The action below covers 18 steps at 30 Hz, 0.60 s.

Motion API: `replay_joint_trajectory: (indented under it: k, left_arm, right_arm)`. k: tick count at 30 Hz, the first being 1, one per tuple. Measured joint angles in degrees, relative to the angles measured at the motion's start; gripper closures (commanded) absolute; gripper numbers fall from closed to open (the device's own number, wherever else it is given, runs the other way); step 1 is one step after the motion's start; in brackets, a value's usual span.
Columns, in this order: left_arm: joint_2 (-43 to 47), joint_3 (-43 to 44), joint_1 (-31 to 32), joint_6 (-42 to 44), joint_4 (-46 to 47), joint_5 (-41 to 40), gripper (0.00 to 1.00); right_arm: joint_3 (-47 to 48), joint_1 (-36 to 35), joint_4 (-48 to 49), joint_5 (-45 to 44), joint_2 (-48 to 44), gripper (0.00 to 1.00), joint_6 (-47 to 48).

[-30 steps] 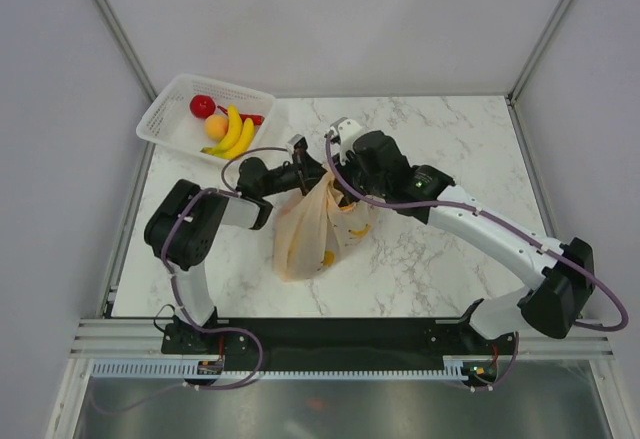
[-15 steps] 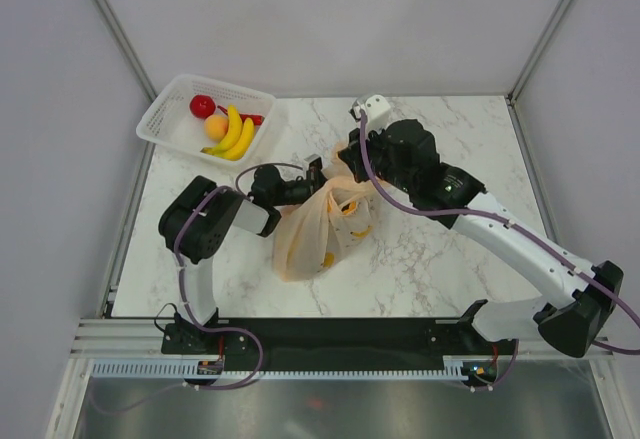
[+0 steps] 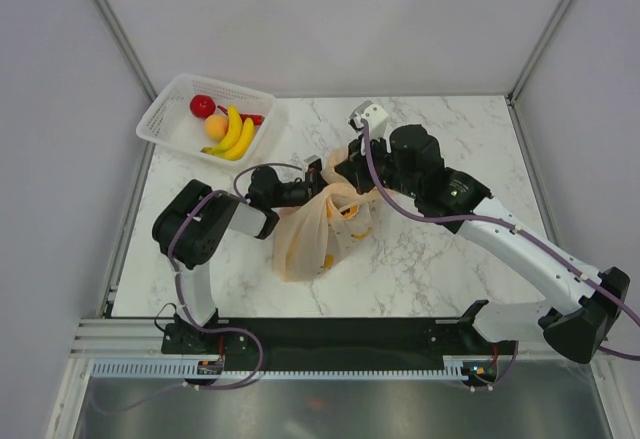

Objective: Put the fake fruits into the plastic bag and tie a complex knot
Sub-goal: Tie the plastic bag at the center of the board.

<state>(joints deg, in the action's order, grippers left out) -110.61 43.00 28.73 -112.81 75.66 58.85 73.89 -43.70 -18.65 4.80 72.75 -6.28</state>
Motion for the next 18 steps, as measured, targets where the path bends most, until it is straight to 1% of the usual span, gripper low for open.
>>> replay_joint_trajectory:
  k: [6, 9, 12, 13, 14, 15, 17, 18]
  left_arm:
    - [2.2, -0.2, 1.1, 0.0, -0.1, 0.0, 0.91]
    - [2.5, -0.2, 1.6, 0.0, 0.0, 0.0, 0.91]
    - [2.5, -0.2, 1.9, 0.0, -0.1, 0.0, 0.92]
    - [2.5, -0.2, 1.9, 0.0, -0.1, 0.0, 0.92]
    - [2.5, -0.2, 1.9, 0.0, -0.1, 0.0, 0.92]
    - [2.5, -0.2, 1.9, 0.0, -0.1, 0.0, 0.92]
    - [2.5, -0.2, 1.9, 0.0, -0.1, 0.0, 0.92]
    - [2.5, -0.2, 1.9, 0.0, -0.1, 0.0, 0.92]
  right_arm:
    - [-2.0, 0.0, -3.0, 0.2, -2.0, 1.0, 0.1]
    - [-2.4, 0.0, -4.3, 0.2, -2.5, 0.96, 0.2]
    - [-2.5, 0.0, -5.6, 0.2, -2.7, 0.83, 0.6]
    - [-2.5, 0.0, -5.9, 0.2, -2.7, 0.68, 0.7]
    - [-2.5, 0.0, -6.2, 0.2, -2.7, 0.63, 0.9]
    - [-2.5, 0.0, -6.5, 0.2, -2.7, 0.59, 1.1]
    - [-2.5, 0.0, -6.9, 0.1, -2.7, 0.45, 1.3]
    - [-2.5, 0.0, -7.1, 0.1, -2.7, 0.43, 1.5]
